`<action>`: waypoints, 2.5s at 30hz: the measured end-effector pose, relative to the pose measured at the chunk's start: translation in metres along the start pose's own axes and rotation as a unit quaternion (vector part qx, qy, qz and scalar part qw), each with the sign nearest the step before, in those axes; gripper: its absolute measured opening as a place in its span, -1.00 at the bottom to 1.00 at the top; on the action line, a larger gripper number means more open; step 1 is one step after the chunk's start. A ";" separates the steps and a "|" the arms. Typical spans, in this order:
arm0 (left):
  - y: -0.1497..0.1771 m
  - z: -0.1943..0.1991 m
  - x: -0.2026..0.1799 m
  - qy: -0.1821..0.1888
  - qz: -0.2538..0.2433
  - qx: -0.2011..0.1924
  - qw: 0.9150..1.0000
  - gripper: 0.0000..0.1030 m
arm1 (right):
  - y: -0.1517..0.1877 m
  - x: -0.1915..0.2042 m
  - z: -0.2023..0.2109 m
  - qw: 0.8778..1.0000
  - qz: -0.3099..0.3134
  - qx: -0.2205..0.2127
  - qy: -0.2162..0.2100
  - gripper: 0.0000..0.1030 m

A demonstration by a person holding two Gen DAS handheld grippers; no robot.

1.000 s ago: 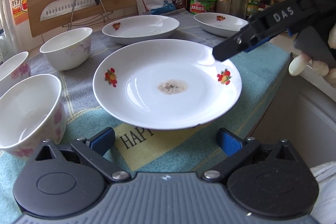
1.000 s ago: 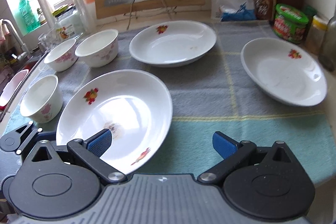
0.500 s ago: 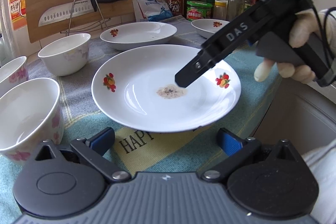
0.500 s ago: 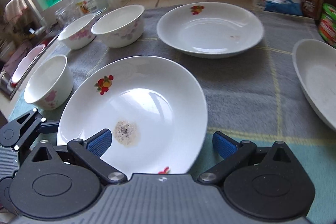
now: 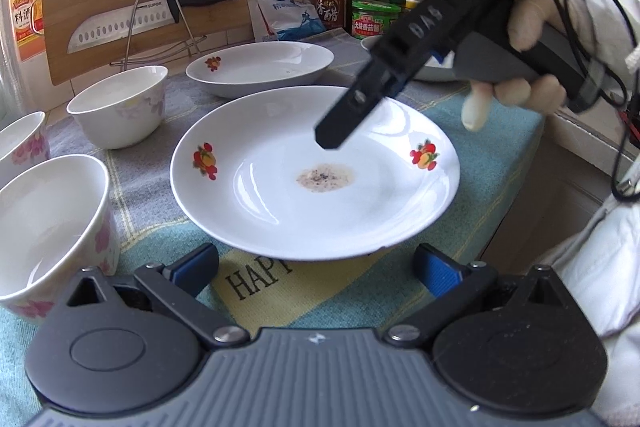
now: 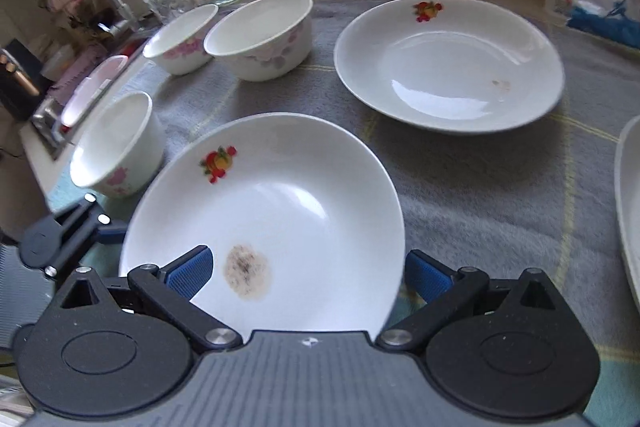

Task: Organize plates and bowls
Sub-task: 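Lift the stained plate with the right tool and carry it toward the plate stack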

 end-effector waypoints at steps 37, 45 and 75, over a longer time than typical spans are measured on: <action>-0.009 -0.009 -0.001 0.011 -0.017 0.027 0.999 0.94 | -0.031 -0.024 -0.011 0.987 -0.039 0.028 -0.151 0.93; -0.012 -0.010 0.000 0.010 -0.011 0.037 0.999 0.94 | -0.031 -0.019 -0.008 0.988 -0.032 0.032 -0.148 0.94; -0.056 -0.027 -0.032 0.042 -0.019 0.050 0.998 0.94 | -0.028 -0.065 0.048 0.989 -0.048 -0.001 -0.138 0.94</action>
Point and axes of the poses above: each gripper's, at about its wrist camera, not at the fingertips, and z roughly against the way its jaws point, x to its left, y to its underside, the point moved 6 cm from there along -z, roughly the way its jaws point, and after that the axes turned 15 degrees about z, right-handed, at the moved point
